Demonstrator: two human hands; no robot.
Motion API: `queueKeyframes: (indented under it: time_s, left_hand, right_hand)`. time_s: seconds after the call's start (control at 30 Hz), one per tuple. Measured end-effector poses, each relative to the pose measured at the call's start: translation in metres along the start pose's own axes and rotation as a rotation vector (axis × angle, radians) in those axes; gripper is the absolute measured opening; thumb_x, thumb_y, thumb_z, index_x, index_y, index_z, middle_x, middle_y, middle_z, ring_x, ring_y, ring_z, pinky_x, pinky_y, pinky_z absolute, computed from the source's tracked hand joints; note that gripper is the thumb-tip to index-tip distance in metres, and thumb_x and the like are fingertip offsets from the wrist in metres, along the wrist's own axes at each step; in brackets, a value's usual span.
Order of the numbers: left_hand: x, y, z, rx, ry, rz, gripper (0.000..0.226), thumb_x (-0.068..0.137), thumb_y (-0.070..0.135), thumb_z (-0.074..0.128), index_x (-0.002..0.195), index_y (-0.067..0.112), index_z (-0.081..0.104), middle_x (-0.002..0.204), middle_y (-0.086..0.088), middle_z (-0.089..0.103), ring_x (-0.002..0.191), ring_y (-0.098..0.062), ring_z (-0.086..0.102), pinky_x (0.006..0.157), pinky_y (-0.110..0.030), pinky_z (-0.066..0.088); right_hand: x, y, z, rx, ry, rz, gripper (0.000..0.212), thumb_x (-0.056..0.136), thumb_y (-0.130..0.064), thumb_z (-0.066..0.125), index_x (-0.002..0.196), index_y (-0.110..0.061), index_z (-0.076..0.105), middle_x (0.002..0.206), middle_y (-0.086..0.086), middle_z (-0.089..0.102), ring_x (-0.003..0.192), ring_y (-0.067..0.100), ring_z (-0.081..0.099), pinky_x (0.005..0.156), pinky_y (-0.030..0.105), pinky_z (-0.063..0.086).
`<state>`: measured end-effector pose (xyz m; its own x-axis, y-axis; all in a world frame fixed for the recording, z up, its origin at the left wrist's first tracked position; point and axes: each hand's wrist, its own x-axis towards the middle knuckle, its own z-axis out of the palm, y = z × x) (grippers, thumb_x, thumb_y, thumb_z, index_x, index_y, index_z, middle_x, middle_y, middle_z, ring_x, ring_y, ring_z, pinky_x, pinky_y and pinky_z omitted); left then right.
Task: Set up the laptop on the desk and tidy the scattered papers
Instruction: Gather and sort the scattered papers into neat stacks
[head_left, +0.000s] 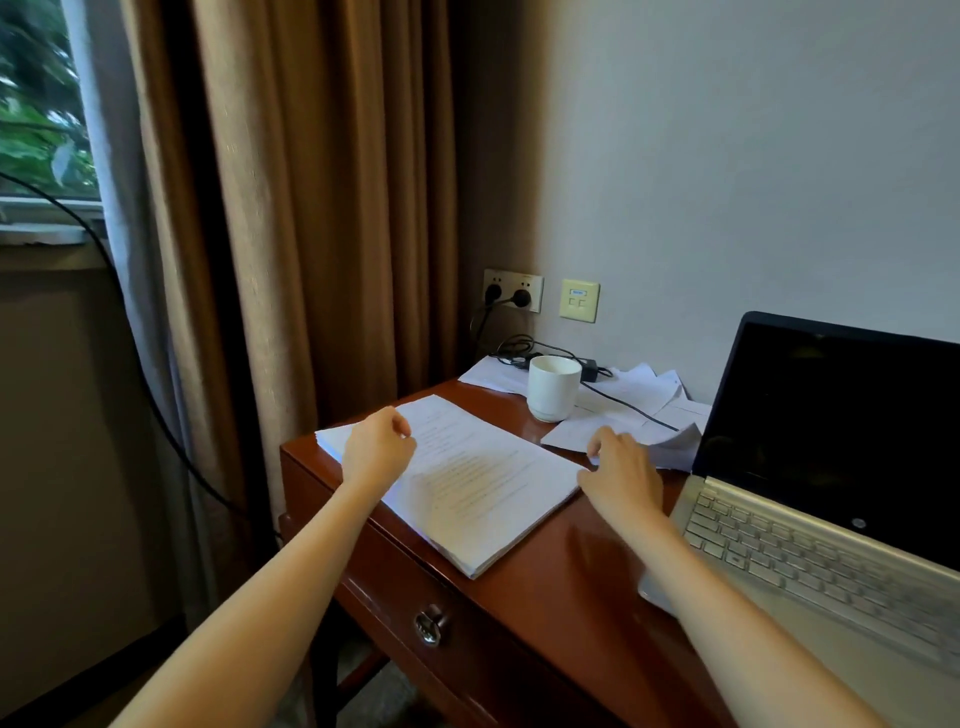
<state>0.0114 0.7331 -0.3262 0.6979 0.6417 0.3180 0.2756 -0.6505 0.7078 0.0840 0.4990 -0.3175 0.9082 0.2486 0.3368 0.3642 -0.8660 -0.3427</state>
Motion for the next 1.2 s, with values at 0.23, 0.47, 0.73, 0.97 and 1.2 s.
queueKeyframes:
  time_s: [0.23,0.47,0.73,0.97,1.2]
  left_hand:
    - [0.005,0.068,0.047,0.054,-0.224,0.278,0.012,0.088,0.012,0.060,0.100,0.013,0.062,0.104,-0.003,0.063,0.096,-0.018,0.059,0.083,-0.025,0.050]
    - [0.004,0.108,0.096,0.081,-0.431,0.387,0.025,0.083,0.010,0.062,0.107,0.016,0.062,0.110,-0.004,0.065,0.101,-0.019,0.061,0.088,-0.033,0.054]
    - [-0.001,0.120,0.131,0.086,-0.520,0.399,0.032,0.084,0.010,0.061,0.115,0.015,0.058,0.120,-0.005,0.060,0.107,-0.020,0.058,0.091,-0.032,0.052]
    - [0.008,0.126,0.130,-0.001,-0.529,0.350,0.025,0.086,0.011,0.054,0.109,0.014,0.062,0.114,-0.006,0.065,0.102,-0.018,0.061,0.082,-0.027,0.051]
    - [0.011,0.147,0.111,-0.287,-0.617,0.148,0.029,0.095,0.024,0.048,0.117,0.010,0.061,0.116,-0.008,0.064,0.092,-0.018,0.061,0.082,-0.029,0.050]
  right_hand:
    - [0.041,0.044,-0.025,-0.597,0.050,-0.141,0.053,0.086,-0.013,0.055,0.135,-0.019,0.036,0.137,0.008,0.034,0.128,0.026,0.034,0.102,0.037,0.028]
    - [0.070,0.075,-0.039,-0.646,-0.041,-0.047,0.038,0.090,-0.007,0.047,0.125,-0.021,0.049,0.128,0.005,0.047,0.123,0.025,0.042,0.099,0.040,0.032]
    - [0.076,0.091,-0.037,-0.617,-0.097,-0.056,0.027,0.088,-0.003,0.045,0.071,-0.024,0.044,0.086,-0.003,0.058,0.108,0.023,0.055,0.096,0.039,0.031]
    - [0.087,0.102,-0.048,0.121,0.010,0.248,0.012,0.090,-0.016,0.054,0.082,-0.008,0.059,0.087,0.013,0.057,0.076,0.028,0.050,0.063,0.028,0.036]
    - [0.087,0.077,-0.064,0.189,0.217,0.161,0.015,0.094,-0.018,0.051,0.094,-0.009,0.063,0.097,0.017,0.062,0.084,0.033,0.054,0.069,0.033,0.041]
